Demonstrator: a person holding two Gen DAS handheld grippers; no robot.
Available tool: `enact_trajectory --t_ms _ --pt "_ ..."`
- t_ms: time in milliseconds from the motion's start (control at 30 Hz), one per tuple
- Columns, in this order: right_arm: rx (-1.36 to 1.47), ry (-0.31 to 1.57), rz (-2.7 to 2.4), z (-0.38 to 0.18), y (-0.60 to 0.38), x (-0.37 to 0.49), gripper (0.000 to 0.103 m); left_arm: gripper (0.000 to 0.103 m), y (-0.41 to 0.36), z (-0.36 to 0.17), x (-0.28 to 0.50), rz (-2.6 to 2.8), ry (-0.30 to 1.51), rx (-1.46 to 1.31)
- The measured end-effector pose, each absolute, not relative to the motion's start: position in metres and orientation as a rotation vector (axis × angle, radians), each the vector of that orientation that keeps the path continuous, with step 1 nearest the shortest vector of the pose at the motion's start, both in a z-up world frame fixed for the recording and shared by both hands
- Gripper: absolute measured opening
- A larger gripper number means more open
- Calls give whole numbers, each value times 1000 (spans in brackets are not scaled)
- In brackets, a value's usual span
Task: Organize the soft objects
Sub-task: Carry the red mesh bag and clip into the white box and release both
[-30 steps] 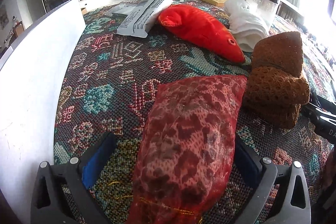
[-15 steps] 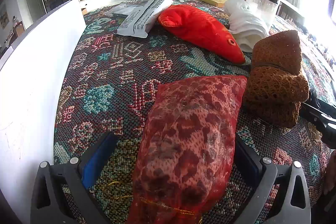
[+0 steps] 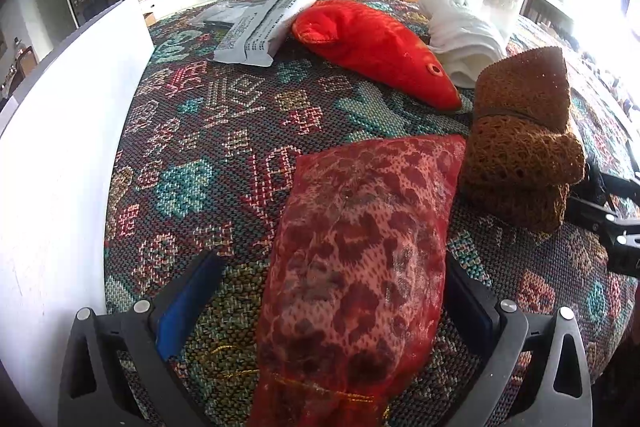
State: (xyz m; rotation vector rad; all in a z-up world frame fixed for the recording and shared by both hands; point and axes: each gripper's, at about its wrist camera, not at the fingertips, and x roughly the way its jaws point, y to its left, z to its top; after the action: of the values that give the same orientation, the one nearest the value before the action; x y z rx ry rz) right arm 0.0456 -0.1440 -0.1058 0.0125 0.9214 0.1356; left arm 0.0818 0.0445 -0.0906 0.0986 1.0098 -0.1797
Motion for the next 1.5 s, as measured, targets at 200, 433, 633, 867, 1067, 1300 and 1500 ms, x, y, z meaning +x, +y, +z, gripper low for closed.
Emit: enact_trajectory --t_ms 200,433,633,867,1067,1300,1500 --pt "56 969 194 -96 -166 58 60 34 59 -72 80 -215 986 37" --pt "208 949 175 -60 -181 34 60 33 74 -24 47 -329 898 -167" --pt "280 853 388 14 -122 22 60 34 144 31 16 -228 790 -199" --pt "260 836 802 80 51 14 60 34 276 42 -5 130 779 -207" --pt "213 867 909 75 145 20 88 103 331 23 -14 368 804 -244" --pt "126 807 672 33 72 25 88 103 313 25 -11 333 730 -332" --pt "3 763 251 -48 -30 13 88 103 217 38 1 48 713 -286"
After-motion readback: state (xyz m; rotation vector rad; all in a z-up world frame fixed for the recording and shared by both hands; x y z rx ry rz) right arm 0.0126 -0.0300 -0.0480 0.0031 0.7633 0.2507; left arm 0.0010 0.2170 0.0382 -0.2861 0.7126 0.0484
